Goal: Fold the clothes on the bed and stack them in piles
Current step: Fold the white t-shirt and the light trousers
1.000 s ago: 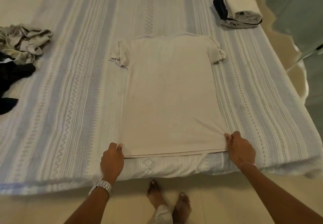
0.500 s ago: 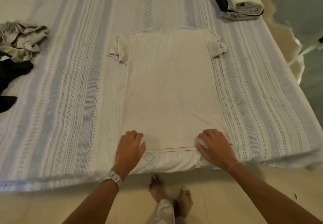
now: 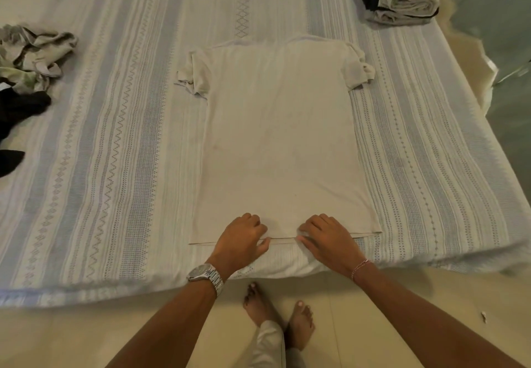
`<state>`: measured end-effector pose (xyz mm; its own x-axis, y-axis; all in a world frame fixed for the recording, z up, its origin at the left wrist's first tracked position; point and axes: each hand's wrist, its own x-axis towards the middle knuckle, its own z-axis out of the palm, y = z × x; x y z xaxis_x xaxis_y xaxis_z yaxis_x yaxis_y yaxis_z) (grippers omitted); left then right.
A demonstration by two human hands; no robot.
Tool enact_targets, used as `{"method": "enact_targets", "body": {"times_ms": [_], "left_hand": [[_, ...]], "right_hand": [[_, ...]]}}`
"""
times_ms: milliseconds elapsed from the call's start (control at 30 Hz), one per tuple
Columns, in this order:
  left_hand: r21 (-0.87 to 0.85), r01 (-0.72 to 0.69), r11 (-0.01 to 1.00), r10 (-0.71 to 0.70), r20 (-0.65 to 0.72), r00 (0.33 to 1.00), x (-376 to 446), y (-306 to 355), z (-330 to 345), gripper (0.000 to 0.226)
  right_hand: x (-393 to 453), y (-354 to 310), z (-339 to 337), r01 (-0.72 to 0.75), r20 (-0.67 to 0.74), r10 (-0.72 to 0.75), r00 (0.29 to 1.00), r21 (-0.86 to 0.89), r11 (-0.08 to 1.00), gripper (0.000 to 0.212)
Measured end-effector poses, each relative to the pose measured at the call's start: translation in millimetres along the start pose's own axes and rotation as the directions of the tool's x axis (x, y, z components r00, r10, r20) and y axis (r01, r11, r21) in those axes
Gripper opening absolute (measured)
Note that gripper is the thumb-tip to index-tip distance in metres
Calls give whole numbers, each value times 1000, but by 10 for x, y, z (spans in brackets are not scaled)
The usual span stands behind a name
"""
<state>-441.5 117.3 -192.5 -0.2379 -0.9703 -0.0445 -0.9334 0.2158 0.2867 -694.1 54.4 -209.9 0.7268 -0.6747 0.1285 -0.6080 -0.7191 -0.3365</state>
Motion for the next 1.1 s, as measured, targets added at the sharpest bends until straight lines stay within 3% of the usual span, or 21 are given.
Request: {"method": "enact_targets", "body": {"times_ms": [200,367,467,600,767,1100], "left_hand": [[27,-30,999,29,53,998,7,-1,-4,21],[42,-45,998,41,86,995,10,11,-70,21],[117,-86,989,73,113,991,28,-24,-70,17],[150,-82,985,65,112,992,1,-52,-48,19],[178,-113,978,101,76,992,-64,-58,-5,21],[244,-234,941,211,115,971,-178,35,-42,29]], "right_hand": [[44,32,-1,112,0,-113,994,-69,991,10],[31,16,-23,121,65,-114,991,-133,984,22],[32,-15,-33,24,75,-10,997,-193,981,42],[24,-72,-30,-78,33,86,996,-199,977,37],[-3,-10,-38,0,47,9,999,-183,983,27],[-152,-3,-60,115,51,-107,993,-183,976,28]]}}
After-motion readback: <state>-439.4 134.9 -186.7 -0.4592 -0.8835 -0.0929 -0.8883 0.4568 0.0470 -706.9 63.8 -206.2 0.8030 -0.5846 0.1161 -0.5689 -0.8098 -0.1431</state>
